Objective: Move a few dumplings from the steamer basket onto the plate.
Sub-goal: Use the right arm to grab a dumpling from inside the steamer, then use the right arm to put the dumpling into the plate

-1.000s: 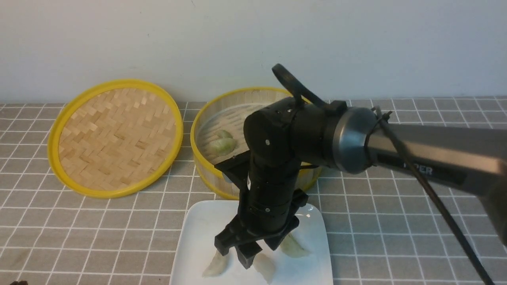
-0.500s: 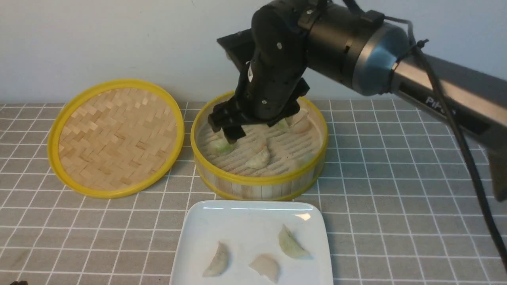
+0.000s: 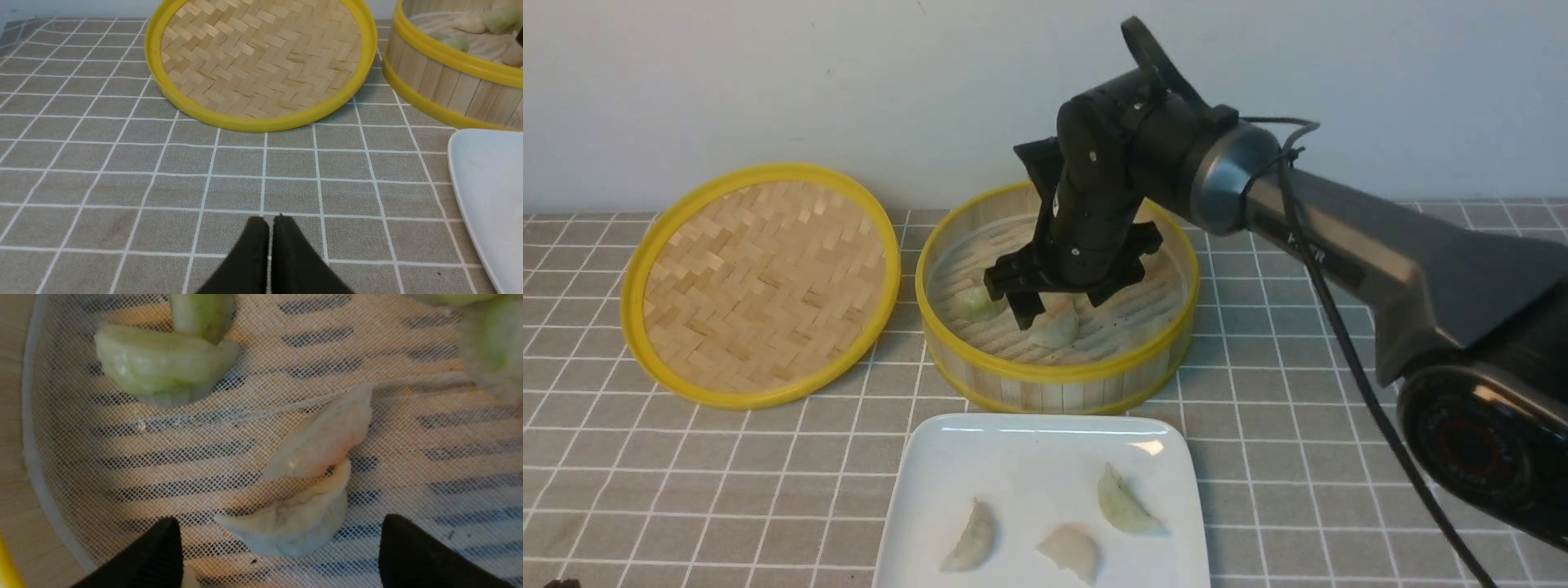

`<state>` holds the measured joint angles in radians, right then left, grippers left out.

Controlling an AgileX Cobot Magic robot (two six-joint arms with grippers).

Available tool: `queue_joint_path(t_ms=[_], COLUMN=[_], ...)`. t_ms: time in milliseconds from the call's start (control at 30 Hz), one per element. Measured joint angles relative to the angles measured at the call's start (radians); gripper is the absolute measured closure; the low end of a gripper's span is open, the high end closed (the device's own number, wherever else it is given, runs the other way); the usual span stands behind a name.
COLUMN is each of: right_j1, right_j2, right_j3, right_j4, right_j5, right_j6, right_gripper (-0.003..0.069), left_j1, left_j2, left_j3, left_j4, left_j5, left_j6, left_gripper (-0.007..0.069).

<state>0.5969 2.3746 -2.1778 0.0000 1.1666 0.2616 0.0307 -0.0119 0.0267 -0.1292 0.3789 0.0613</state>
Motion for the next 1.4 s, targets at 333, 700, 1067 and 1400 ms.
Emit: queue_joint_path(t_ms=[333,700,1067,1400], right_j1=[0.000,0.000,0.029,0.158], right_j2=[0.055,0.067,-0.191,-0.367], right_j3=[-0.003,-0.211,-0.075,0.341], right_j4=[0.000,0.005,0.140,0.121], right_j5=[-0.030,0.071,0.083,0.086], right_j6=[0.000,0.012,-0.078,-0.133], right_gripper=[0.0162,0.0232,0.0232,0.0232], left_j1=[0.000,0.000,0.000,0.000], left_j2=[0.000,0.000,0.000,0.000], left_j3=[0.000,0.000,0.000,0.000], left_j4=[0.000,0.000,0.000,0.000], left_j5=[0.000,0.000,0.000,0.000], left_j6=[0.000,0.000,0.000,0.000], left_gripper=[0.0629,0.0629,0.0629,0.0629])
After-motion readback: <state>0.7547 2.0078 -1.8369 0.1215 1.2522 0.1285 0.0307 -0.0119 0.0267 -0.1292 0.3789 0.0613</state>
